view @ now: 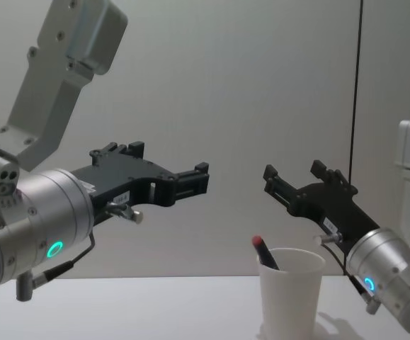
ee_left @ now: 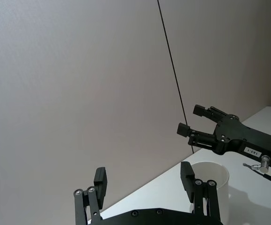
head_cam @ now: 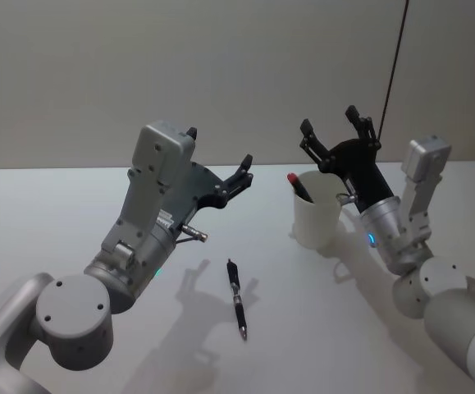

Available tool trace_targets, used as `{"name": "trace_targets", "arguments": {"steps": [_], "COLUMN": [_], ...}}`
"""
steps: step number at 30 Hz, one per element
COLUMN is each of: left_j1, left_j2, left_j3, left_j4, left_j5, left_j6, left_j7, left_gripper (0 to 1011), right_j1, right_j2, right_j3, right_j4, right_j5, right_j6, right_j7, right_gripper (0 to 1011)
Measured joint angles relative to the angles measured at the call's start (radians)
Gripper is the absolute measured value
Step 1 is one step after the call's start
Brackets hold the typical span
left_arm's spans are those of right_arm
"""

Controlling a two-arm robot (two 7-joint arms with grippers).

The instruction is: Place the pen into the pen holder.

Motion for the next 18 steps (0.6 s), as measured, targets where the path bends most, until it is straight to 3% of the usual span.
{"name": "trace_targets", "arguments": {"steps": [3, 9, 12, 18], "left_j1": [0.0, 0.0, 0.0, 0.0], "left_j2": [0.0, 0.0, 0.0, 0.0], "left_j3": [0.0, 0.0, 0.0, 0.0], "left_j4": [0.0, 0.0, 0.0, 0.0], "left_j5": [0.0, 0.0, 0.0, 0.0], "left_j6": [0.0, 0.0, 0.0, 0.0], "left_j7": [0.0, 0.0, 0.0, 0.0], "left_gripper": [999, 1000, 1000, 1000], "right_j1": [0.0, -0.005, -0.029, -0.136], "right_j2": [0.002, 0.01, 0.02, 0.053], "right_j3": [0.003, 0.012, 0.015, 0.024], "right_j4": [0.0, -0.025, -0.081, -0.315], "right_j5": [-0.002, -0.013, -0.025, -0.057], "right_j6": [0.0, 0.031, 0.079, 0.266], "right_j7": [0.002, -0.001, -0.016, -0.066], "right_gripper": [998, 1002, 1001, 1001]}}
